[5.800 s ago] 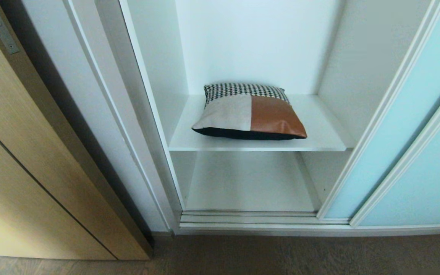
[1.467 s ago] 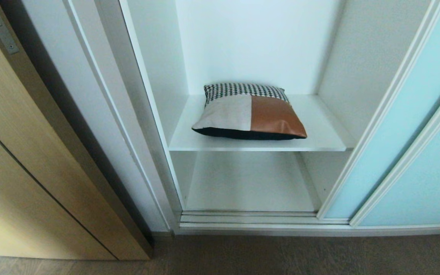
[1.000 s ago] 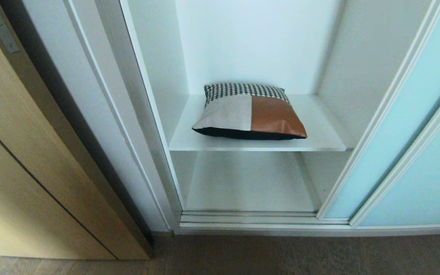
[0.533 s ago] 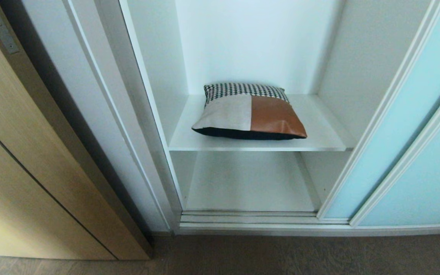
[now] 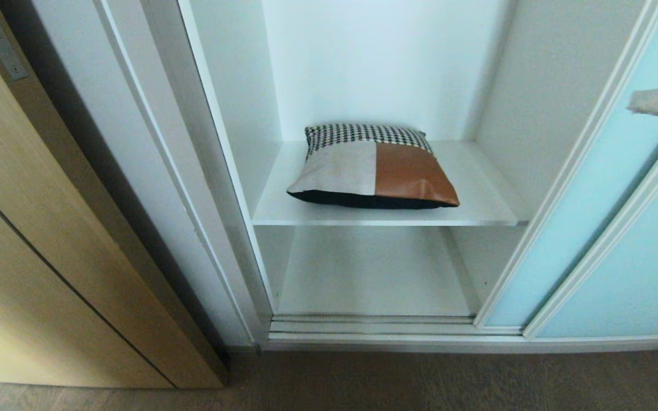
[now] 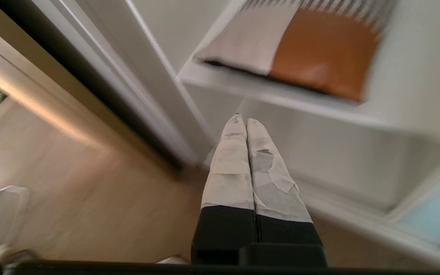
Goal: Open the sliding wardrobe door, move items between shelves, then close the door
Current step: Place the pillow on the lower shelf
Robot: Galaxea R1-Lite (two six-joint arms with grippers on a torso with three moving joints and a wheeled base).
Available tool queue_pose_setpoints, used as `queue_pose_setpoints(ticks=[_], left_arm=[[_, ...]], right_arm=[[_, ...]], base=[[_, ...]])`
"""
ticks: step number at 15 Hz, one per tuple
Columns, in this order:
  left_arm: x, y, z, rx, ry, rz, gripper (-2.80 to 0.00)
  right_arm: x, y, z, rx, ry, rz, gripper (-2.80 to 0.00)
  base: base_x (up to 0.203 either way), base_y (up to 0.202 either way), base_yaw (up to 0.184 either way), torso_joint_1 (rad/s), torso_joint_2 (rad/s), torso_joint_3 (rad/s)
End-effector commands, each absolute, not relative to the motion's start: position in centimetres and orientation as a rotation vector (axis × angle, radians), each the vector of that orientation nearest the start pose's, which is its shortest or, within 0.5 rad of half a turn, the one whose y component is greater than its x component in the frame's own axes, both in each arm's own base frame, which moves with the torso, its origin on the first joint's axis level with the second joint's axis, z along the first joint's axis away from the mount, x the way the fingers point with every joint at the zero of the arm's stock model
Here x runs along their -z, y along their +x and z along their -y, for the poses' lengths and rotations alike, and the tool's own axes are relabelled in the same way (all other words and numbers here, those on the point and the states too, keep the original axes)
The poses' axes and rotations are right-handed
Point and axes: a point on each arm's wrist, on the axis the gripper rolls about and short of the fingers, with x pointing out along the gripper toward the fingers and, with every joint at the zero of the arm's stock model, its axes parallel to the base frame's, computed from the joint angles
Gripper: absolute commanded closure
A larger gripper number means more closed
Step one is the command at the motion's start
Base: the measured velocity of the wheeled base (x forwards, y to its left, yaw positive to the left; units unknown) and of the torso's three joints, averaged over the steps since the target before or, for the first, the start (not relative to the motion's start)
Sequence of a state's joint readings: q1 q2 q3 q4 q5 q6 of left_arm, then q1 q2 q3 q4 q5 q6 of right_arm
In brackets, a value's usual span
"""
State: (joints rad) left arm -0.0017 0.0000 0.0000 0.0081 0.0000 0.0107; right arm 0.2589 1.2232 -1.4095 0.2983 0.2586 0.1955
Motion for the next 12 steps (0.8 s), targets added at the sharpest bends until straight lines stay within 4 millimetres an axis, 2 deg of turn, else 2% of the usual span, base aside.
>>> queue_pose_setpoints(ticks=[1,3,6,10,12], left_arm=[[-7.4,-2.3,0.0,0.000,0.011,-0.011,0.00],[-7.4,-2.3,0.0,0.000,0.011,-0.011,0.00],[-7.4,-2.3,0.0,0.002,0.011,-0.011,0.00],[-7.4,-2.3,0.0,0.001,0.011,-0.011,0.00],[-7.4,-2.3,0.0,0.000,0.011,-0.011,0.00]], right_arm=[[-34.9,22.0,-7.3,-0.508,0.243,-0.343,0.00],[-33.0,25.8,-8.3,-0.478,0.309,-0.430,0.00],[-29.1,31.6,-8.7,-0.406,0.386,-0.517,0.00],[-22.6,38.1,-7.8,-0.312,0.418,-0.624,0.00],[-20.3,40.7,-6.7,-0.269,0.432,-0.645,0.00]], base=[[0.000,0.000,0.000,0.000,0.00,0.000],[0.000,0.000,0.000,0.000,0.00,0.000],[0.000,0.000,0.000,0.000,0.00,0.000],[0.000,0.000,0.000,0.000,0.00,0.000],[0.000,0.000,0.000,0.000,0.00,0.000]])
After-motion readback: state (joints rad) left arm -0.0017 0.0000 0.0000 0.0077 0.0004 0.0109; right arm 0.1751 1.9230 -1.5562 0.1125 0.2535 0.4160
